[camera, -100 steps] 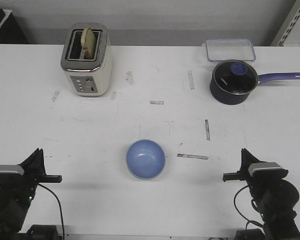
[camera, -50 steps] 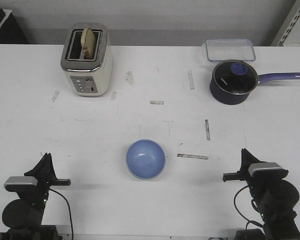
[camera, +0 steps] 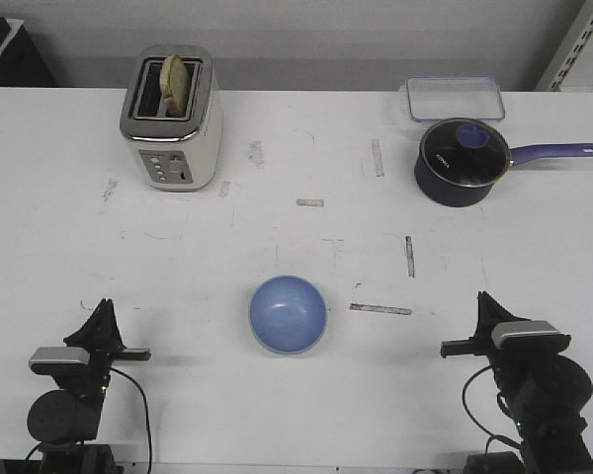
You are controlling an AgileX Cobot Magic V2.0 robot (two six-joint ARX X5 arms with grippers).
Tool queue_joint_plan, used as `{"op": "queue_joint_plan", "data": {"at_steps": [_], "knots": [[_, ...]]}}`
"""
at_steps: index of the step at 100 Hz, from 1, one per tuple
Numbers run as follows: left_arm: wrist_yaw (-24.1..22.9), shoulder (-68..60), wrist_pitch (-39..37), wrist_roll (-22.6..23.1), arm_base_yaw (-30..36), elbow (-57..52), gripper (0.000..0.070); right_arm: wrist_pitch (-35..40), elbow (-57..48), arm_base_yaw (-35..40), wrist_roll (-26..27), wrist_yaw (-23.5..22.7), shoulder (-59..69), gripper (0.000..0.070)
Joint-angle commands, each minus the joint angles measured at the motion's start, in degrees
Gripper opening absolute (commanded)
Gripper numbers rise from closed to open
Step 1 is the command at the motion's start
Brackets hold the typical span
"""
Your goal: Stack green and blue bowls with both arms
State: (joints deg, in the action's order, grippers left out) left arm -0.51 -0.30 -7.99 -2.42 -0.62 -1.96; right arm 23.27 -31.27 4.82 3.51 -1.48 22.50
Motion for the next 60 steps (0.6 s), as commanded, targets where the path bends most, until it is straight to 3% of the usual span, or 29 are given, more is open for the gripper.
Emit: {"op": "queue_joint_plan", "data": {"at_steps": [1,55,60], "knots": [[0.1,0.1,-0.7,0.2,-0.1,1.2,0.0001,-0.7,-0.6,0.1,1.0,0.0,0.0,0.0000],[0.1,0.1,-0.7,0.2,-0.1,1.2,0.0001,-0.5,-0.5,-0.1,0.9,0.1,-0.7,0.0000],[0.1,0.1,-0.7,0.2,-0.1,1.2,0.0001,-1.1,-0.3,-0.4,-1.5,0.2,-1.7,0.0000]]}}
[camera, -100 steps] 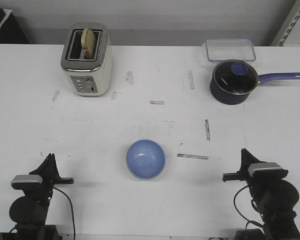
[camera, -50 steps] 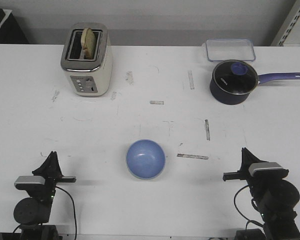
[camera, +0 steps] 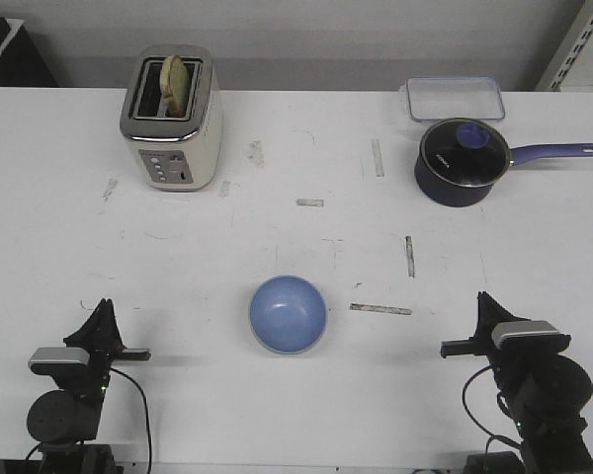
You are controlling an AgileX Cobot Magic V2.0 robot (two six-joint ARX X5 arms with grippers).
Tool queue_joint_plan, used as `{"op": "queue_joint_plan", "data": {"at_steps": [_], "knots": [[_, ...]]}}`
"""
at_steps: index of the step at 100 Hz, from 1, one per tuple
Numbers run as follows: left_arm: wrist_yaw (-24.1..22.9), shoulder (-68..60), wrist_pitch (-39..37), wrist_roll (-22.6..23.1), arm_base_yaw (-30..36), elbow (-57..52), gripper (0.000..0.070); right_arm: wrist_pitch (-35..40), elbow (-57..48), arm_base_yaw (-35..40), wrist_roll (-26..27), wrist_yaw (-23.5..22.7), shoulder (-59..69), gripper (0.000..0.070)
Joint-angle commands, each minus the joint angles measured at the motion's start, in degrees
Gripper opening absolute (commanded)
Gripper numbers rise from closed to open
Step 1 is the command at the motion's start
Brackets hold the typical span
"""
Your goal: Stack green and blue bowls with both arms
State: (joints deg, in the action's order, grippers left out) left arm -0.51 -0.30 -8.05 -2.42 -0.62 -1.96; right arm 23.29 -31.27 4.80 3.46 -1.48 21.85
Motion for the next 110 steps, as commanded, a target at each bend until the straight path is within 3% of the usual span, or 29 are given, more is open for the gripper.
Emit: {"op": "queue_joint_plan", "data": {"at_steps": [1,24,42,63,110], "knots": [[0.1,0.1,-0.7,0.2,-0.1,1.2,0.0001,-1.4,-0.2,-0.5,-2.0,0.2,-1.2,0.0000],[0.1,0.1,-0.6,0.2,-0.1,1.2,0.0001,-14.4,9.9,-3.8,-5.3,0.0,-5.4,0.0000],[0.1,0.1,-0.7,0.2,-0.1,1.2,0.0001,-22.2,21.4,-6.2,-4.7,-0.1,-11.9,0.0000],[0.1,0.1,-0.6,0.2,-0.1,1.2,0.0001,-23.8,30.7,-6.6,-4.6,-0.1,-22.0,0.0000],[0.1,0.1,-0.6,0.2,-0.1,1.2,0.0001,-23.7,30.5,-6.7,-4.8,0.0,-21.8,0.0000]]}}
